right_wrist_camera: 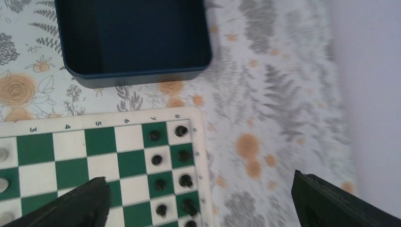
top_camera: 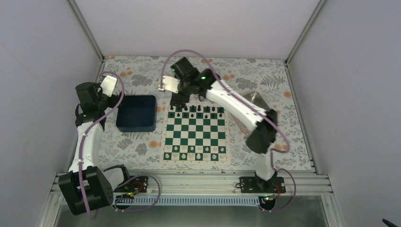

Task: Set up the chess pieces on the board
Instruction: Reset both arms

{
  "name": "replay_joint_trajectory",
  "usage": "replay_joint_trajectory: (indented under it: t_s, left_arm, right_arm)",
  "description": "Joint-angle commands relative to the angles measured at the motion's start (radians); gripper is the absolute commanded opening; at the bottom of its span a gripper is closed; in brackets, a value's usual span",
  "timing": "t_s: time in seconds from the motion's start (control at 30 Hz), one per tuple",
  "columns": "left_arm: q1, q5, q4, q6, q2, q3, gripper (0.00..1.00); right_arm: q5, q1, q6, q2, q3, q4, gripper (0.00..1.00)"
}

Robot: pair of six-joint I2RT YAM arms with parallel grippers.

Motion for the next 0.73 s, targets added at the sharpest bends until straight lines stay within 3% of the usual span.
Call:
replay_joint_trajectory:
  t_s: [0.0, 0.17, 0.4, 0.53, 0.7]
  left_arm:
    - [0.007, 0.015, 0.0, -0.014, -0.009, 0.04, 1.0]
    - [0.006, 0.025, 0.01, -0.04, 0.013, 0.062, 1.0]
    - [0.007, 0.03, 0.029, -0.073, 0.036, 0.076, 1.0]
    - [0.008, 0.005, 0.032, -0.074, 0.029, 0.067, 1.0]
    - [0.008, 0.003, 0.05, -0.078, 0.008, 0.035, 1.0]
  right_arm:
    - [0.128, -0.051, 0.008, -0.242, -0.21, 0.084, 1.0]
    - [0.373, -0.173, -0.003, -0.565, -0.601, 0.404, 1.0]
    - [0.34, -0.506, 0.057, -0.891, -1.0, 0.858, 1.0]
    - [0.343, -0.639, 0.176, -0.978, -1.138, 1.059, 1.0]
    - [0.459, -0.665, 0.195, -0.978, -1.194, 1.183, 1.0]
